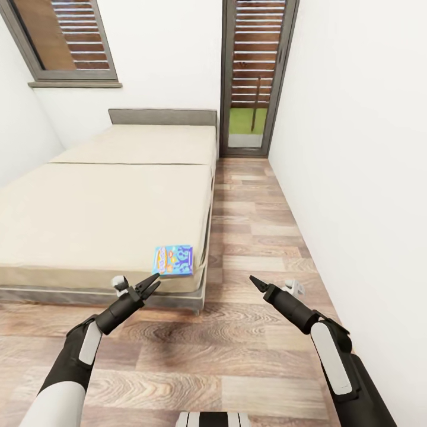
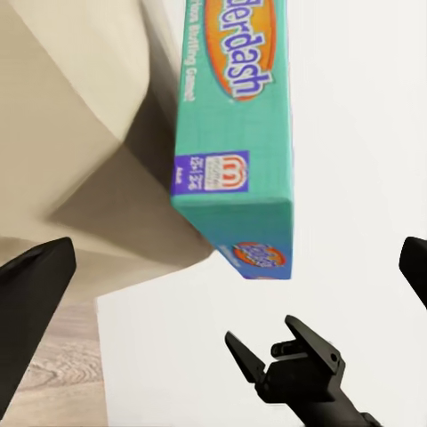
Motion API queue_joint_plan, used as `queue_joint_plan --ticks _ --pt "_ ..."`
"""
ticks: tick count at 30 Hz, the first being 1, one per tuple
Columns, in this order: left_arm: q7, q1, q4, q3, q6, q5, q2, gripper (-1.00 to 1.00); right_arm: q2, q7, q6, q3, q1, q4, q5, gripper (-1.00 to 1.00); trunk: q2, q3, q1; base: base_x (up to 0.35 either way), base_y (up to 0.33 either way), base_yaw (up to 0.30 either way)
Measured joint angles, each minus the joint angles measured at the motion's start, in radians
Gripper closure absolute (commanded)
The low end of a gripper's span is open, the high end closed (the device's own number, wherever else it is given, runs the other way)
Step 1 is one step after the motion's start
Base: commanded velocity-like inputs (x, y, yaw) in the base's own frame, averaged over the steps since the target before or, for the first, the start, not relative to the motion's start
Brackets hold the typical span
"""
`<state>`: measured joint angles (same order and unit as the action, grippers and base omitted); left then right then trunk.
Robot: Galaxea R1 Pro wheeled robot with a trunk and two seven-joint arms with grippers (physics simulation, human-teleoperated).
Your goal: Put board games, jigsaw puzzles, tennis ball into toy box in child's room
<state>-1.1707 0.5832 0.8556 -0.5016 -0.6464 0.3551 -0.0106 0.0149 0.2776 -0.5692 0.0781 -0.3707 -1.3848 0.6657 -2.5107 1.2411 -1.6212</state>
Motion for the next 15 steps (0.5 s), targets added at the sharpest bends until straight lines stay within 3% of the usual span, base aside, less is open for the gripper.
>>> queue_joint_plan --ticks 15 --pt "0.000 -0.004 0.000 0.000 0.000 0.000 0.000 -1.00 0.001 0.000 0.000 0.000 0.000 0.000 0.000 -1.00 0.000 0.000 0.000 0.009 -0.004 0.000"
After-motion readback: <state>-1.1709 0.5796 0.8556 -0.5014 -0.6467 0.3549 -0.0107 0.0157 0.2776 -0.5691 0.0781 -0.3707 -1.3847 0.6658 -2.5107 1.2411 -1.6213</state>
